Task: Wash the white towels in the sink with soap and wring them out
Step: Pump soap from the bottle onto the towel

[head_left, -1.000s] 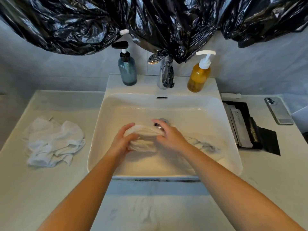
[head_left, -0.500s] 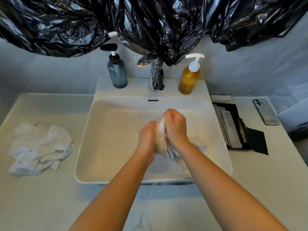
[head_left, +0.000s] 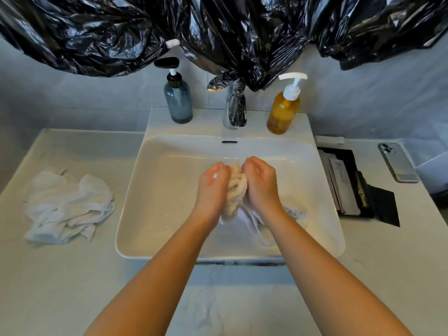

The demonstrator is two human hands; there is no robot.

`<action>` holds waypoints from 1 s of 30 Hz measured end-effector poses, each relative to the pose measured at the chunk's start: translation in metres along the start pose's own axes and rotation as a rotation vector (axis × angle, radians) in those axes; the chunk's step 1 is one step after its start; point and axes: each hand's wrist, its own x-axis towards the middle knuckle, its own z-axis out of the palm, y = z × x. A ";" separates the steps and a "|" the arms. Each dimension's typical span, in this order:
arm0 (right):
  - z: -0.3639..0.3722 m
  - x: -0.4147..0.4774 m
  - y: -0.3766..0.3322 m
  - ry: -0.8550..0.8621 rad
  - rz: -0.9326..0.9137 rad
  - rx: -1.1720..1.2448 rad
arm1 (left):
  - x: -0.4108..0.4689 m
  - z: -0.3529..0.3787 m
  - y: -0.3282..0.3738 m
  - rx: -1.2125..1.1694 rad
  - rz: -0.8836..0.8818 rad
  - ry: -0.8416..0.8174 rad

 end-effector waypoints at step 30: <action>0.027 0.019 -0.009 0.339 0.222 -0.021 | 0.016 0.030 -0.007 -0.043 0.016 0.194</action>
